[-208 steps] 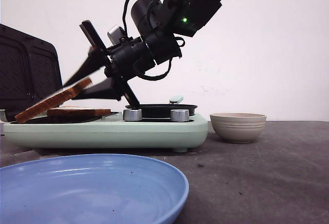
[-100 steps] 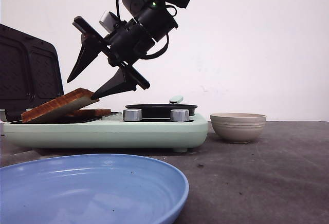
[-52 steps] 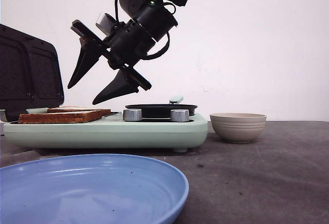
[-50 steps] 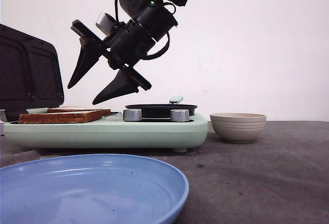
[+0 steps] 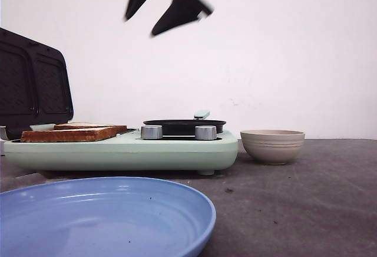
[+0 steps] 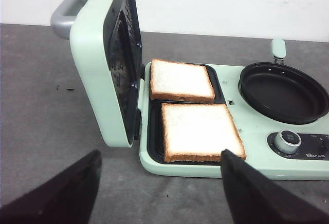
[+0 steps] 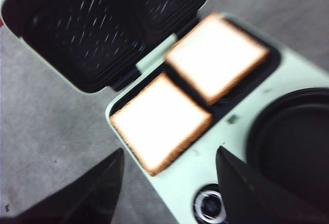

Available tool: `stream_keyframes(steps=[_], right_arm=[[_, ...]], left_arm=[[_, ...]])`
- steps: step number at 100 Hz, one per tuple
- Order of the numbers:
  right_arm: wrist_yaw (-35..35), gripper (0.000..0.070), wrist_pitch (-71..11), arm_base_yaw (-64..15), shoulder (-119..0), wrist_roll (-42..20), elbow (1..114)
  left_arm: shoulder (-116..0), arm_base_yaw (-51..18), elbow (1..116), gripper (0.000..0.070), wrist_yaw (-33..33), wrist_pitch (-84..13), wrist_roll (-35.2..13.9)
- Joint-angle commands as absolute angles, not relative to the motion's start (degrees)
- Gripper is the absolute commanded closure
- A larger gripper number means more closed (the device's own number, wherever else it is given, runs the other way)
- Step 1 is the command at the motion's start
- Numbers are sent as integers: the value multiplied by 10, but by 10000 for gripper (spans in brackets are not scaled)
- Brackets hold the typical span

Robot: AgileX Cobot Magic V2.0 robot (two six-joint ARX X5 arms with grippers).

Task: Make breakfast with bread and shrimp
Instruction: 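Open the right gripper and raise it away from the grill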

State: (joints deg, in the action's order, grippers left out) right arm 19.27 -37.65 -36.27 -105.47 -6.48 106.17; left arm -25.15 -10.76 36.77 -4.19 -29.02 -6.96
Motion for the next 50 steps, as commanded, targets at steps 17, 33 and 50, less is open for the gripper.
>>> stream_keyframes(steps=[17, 33, 50], right_arm=[[190, 352, -382, -328, -972, -26, 1023], [190, 352, -293, -305, -855, -25, 850], [189, 362, -191, -284, -707, -27, 639]], left_arm=[[-253, -109, 369, 305, -43, -287, -65], [-253, -109, 369, 305, -43, -287, -65], [-253, -109, 369, 305, -43, -287, -65]])
